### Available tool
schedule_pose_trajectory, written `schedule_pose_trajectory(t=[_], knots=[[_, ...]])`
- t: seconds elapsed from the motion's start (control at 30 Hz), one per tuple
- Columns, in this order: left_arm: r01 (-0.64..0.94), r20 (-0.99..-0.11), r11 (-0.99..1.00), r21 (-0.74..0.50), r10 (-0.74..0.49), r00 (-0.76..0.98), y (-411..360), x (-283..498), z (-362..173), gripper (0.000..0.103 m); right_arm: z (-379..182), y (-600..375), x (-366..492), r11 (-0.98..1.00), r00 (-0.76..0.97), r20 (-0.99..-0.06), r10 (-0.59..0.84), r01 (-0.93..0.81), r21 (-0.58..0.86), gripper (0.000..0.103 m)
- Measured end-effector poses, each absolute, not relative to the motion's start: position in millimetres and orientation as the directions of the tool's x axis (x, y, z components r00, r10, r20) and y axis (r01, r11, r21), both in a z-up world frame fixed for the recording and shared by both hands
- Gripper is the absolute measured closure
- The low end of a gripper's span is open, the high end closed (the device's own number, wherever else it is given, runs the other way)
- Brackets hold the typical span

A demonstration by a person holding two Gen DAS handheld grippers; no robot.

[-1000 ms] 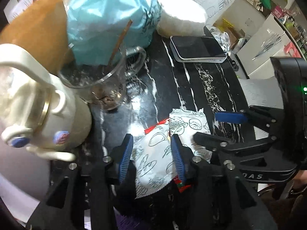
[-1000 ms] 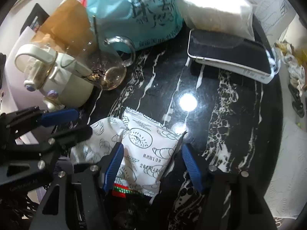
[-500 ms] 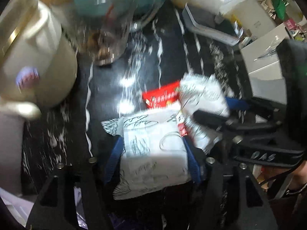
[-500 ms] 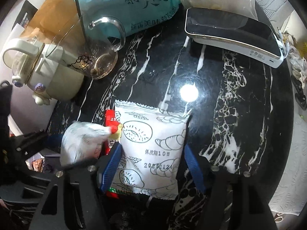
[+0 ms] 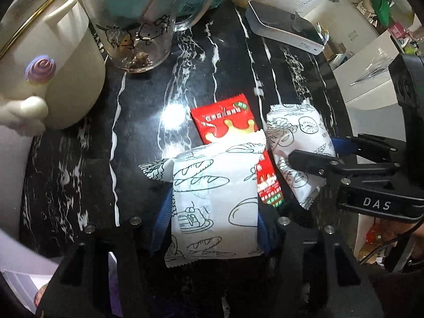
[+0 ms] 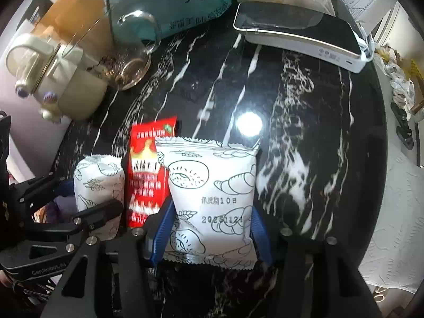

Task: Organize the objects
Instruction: 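Grasp a white pastry packet with the left gripper while the right grasps another, then lift both white pastry packets and carry them toward the gift box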

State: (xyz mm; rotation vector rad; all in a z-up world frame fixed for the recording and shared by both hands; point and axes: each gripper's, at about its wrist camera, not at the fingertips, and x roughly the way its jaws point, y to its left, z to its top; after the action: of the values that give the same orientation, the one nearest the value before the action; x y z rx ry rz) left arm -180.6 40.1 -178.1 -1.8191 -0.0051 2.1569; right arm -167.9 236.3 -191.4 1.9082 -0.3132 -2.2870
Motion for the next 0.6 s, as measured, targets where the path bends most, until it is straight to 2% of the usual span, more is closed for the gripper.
schedule_pose_trajectory(t=[0.6], knots=[[-0.212,-0.965,-0.958,-0.193,0.225,-0.137,50,-124,-177,0.051,-190,238,-103,-0.968,-0.144,-0.960,-0.242,-0.038,0.249,0.048]])
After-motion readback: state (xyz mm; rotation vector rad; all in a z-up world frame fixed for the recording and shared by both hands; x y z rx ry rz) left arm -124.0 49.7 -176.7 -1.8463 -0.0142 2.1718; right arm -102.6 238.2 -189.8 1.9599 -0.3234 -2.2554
